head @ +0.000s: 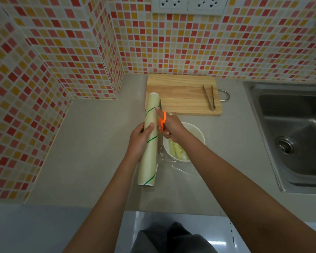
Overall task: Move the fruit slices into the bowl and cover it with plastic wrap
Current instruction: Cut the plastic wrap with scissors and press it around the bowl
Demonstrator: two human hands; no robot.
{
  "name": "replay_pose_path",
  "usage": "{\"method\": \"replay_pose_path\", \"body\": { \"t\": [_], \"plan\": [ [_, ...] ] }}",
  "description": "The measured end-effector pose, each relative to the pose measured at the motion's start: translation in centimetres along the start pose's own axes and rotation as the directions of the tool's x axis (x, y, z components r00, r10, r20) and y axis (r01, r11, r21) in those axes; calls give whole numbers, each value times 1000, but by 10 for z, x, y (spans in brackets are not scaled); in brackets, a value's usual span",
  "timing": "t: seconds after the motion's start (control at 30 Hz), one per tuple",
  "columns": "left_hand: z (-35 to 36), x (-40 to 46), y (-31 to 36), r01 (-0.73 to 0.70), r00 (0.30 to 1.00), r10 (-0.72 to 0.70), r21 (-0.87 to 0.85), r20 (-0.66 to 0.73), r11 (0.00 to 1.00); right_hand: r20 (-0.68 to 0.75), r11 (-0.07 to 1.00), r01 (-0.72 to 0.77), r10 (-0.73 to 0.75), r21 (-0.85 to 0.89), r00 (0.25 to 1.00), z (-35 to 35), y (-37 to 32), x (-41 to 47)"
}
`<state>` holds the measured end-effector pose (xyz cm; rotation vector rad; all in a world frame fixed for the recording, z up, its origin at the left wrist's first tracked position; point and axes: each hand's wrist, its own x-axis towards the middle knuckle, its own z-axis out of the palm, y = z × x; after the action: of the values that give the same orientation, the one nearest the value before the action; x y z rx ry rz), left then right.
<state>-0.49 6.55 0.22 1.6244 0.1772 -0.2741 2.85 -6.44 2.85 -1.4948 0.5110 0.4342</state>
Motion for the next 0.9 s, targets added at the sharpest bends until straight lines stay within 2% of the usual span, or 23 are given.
{"method": "replay_pose_path", "body": {
  "t": [0.47, 0.7, 0.9],
  "plan": [
    [-4, -1, 1, 12, 1000, -12, 1, -8, 1000, -6, 1000, -10, 10, -6, 1000, -4, -23, 13],
    [-4, -7, -2, 25, 999, -25, 14, -24, 1000, -78, 998, 52, -50, 22, 996, -13, -35, 18],
    [-19, -8, -6, 17, 995, -12, 53, -95, 998, -167, 996, 67, -76, -57, 983, -42, -44, 4]
  ]
}}
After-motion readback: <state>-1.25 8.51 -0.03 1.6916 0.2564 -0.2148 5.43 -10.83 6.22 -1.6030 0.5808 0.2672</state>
